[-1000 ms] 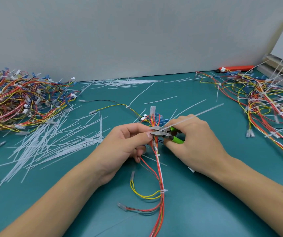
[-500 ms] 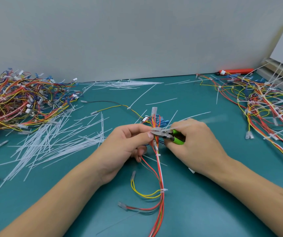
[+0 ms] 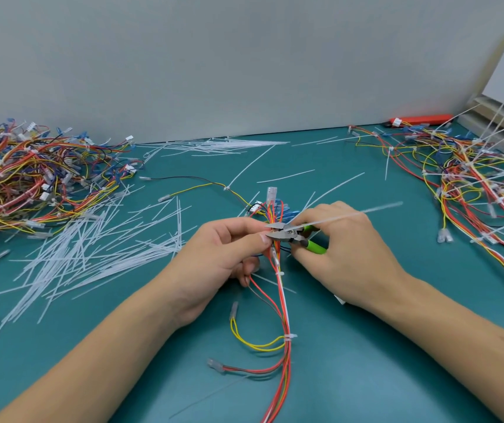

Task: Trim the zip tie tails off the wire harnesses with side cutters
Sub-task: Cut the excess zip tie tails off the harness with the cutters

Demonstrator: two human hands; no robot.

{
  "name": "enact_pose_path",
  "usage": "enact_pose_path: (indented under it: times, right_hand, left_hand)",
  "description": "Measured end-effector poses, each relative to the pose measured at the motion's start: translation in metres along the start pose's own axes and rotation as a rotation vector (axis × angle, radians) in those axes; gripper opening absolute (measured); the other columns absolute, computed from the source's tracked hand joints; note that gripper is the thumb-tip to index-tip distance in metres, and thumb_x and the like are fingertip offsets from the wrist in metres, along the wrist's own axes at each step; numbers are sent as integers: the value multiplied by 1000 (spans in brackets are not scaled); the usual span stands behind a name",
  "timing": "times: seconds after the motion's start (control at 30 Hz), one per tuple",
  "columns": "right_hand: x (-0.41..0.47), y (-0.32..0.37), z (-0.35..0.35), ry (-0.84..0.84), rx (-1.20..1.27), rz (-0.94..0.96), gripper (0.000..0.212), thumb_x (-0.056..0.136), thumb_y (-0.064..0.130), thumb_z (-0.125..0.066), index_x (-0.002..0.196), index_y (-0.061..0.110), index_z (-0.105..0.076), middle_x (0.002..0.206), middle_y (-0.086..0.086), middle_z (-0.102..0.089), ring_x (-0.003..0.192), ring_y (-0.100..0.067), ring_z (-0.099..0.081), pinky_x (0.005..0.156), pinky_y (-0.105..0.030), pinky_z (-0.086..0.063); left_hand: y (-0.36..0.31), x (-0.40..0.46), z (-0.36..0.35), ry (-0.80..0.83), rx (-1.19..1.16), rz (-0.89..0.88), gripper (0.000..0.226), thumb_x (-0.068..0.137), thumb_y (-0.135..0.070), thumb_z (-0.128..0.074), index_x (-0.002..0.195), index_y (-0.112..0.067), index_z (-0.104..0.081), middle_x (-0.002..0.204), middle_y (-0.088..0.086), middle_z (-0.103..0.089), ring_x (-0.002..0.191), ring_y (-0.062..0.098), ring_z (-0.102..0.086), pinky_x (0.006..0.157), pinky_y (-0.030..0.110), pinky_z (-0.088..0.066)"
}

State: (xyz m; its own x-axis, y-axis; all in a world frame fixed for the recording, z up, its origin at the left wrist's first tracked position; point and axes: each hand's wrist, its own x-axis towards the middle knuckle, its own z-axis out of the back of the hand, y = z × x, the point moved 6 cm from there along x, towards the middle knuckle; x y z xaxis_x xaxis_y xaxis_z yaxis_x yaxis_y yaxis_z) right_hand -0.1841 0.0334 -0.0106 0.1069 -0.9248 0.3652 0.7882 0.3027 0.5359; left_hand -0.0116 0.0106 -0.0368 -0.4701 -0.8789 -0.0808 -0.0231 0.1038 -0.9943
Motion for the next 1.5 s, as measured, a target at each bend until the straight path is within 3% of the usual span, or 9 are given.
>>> enact_pose_path:
  times: [0.13,0.3,0.47,0.6,0.7,0.9,1.07,1.3,1.5]
  right_hand:
    - [0,-3,-5,42,-41,-17,18,80,39,-55,79,26,-67,72,8,-62,80,-21,-54,77,-44,-50]
    - [-2,-9,-7,43,-68,-59,38,84,36,-62,62,16,-38,52,-2,-40,57,-29,-42,50,-41,-41]
    - [-2,-10,-7,31,-102,-42,33,87,35,-63,66,15,-47,56,-3,-45,61,-28,-44,53,-39,-42]
    - [1,-7,-7,38,-63,-2,14,86,37,-61,87,27,-72,75,9,-63,86,-19,-52,83,-44,-48]
    - [2,-7,-3,17,-15,0,13,85,31,-66,94,35,-73,88,15,-69,93,-18,-56,93,-45,-47]
    - [1,0,0,16,13,13,16,80,34,-57,86,48,-64,80,17,-66,85,-19,-55,85,-43,-49]
    - [1,-4,-4,36,-33,7,15,80,37,-55,78,26,-66,72,9,-62,82,-21,-51,79,-43,-48]
    - [-1,-10,-8,42,-80,-45,38,84,37,-61,64,13,-39,51,-4,-39,56,-30,-40,50,-42,-43]
    - [-1,-8,-7,16,-59,16,21,85,37,-60,71,21,-58,63,6,-52,73,-20,-47,67,-39,-42]
  left_hand:
    - [0,0,-1,-5,20,-7,15,97,-12,-66,91,-19,-78,83,6,-67,57,13,-48,50,21,-44]
    - [-3,-2,-3,20,25,-17,8,94,-15,-70,93,-19,-77,86,12,-65,58,14,-47,51,21,-45]
    - [-4,-3,-3,16,29,-15,19,99,-12,-63,92,-21,-79,77,-1,-67,58,13,-46,51,20,-44]
    - [-2,-2,-1,-3,-17,1,19,98,-13,-63,95,-21,-80,77,-4,-68,56,11,-46,50,19,-43]
    - [-1,-1,1,5,-30,10,13,94,-19,-67,96,-21,-79,79,-5,-67,55,10,-48,50,19,-43]
    - [1,0,1,11,-12,2,13,86,-27,-71,95,-22,-80,83,0,-68,55,10,-48,50,19,-44]
    - [2,1,0,-13,22,-15,14,96,-14,-66,95,-20,-79,84,4,-68,55,11,-48,49,19,-44]
    - [-2,-1,-2,11,29,-22,15,97,-14,-65,93,-20,-78,83,4,-67,57,11,-48,50,20,-44]
    - [-4,-3,-2,25,10,-10,19,98,-14,-62,94,-21,-80,80,-1,-68,56,10,-46,51,19,-43]
